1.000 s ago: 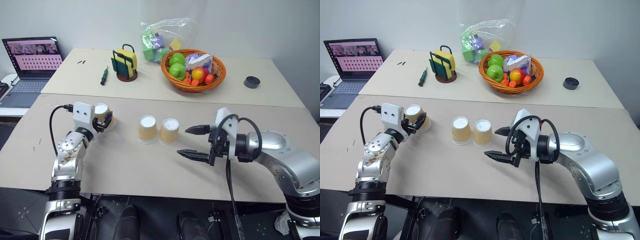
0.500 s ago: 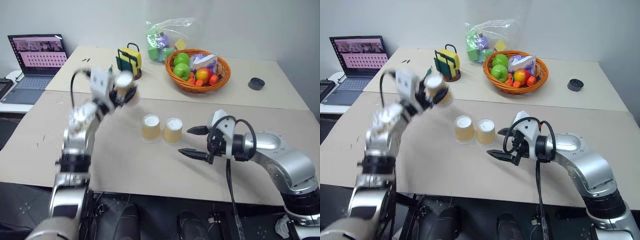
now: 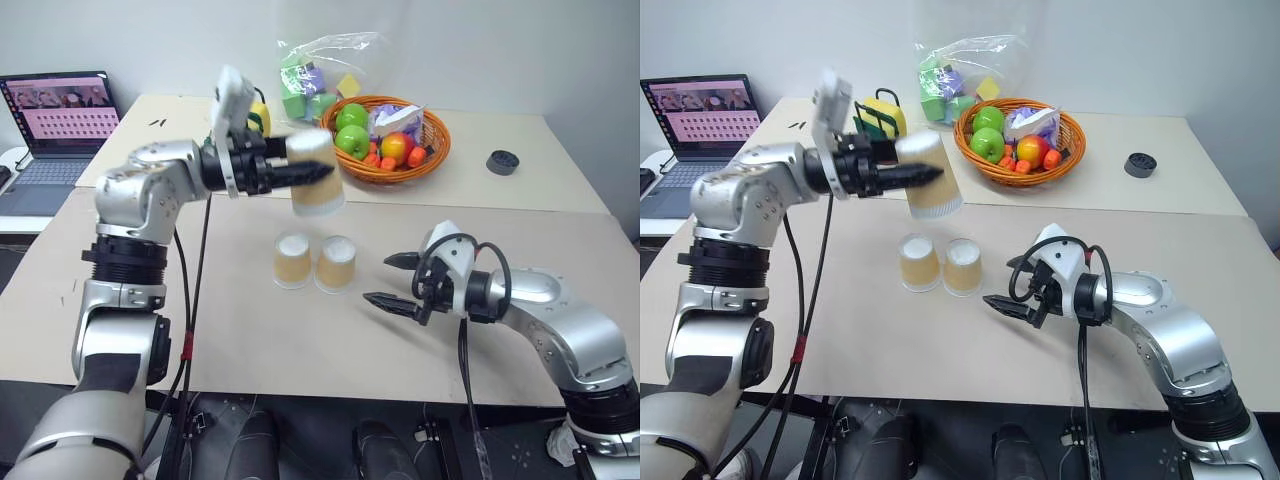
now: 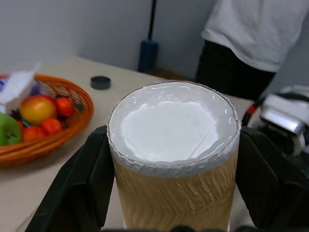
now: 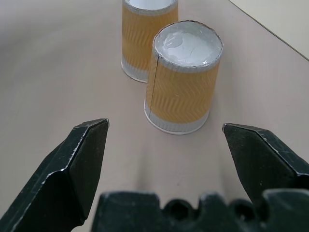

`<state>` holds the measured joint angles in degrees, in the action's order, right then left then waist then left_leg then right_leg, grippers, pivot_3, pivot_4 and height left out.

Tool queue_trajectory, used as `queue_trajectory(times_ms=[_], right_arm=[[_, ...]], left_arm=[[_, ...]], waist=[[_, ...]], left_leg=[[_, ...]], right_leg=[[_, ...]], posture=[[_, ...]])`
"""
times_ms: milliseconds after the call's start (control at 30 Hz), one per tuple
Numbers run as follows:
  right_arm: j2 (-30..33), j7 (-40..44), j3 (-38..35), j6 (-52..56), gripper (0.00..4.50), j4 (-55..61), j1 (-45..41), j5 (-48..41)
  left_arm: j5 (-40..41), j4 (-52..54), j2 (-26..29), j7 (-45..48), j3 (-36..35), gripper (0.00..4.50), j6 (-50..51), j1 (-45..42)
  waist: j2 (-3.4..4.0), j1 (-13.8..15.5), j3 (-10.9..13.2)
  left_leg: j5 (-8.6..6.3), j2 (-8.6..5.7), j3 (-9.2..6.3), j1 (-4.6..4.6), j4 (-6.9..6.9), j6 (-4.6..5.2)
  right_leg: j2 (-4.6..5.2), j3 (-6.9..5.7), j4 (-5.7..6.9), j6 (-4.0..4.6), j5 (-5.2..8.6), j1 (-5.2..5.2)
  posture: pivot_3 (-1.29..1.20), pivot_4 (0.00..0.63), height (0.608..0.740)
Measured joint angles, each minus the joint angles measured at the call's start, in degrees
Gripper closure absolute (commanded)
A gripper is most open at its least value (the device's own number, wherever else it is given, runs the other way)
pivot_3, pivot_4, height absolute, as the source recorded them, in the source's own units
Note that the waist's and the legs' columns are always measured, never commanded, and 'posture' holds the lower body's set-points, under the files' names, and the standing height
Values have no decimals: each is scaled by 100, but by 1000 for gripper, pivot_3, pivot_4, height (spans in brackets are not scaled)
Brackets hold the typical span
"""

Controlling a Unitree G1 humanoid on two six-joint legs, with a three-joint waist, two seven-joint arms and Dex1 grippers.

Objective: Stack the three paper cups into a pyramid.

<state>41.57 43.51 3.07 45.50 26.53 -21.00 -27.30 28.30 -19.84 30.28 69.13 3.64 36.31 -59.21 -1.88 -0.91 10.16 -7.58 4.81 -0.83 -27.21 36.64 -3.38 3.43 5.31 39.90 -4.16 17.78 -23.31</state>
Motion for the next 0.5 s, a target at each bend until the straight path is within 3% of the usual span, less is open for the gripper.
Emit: queue_trajectory(times_ms=[500], right_arm=[[-17, -146, -183, -4, 0, 36, 223, -4]], left_arm=[[-731, -358, -312, 526, 452, 988, -1113, 110]], waist=[[-2, 2, 3]], left_leg=[[-1, 0, -5, -7, 8, 1]], right_leg=[[0, -2, -1, -1, 0, 1]], posture=[[0, 150, 675]])
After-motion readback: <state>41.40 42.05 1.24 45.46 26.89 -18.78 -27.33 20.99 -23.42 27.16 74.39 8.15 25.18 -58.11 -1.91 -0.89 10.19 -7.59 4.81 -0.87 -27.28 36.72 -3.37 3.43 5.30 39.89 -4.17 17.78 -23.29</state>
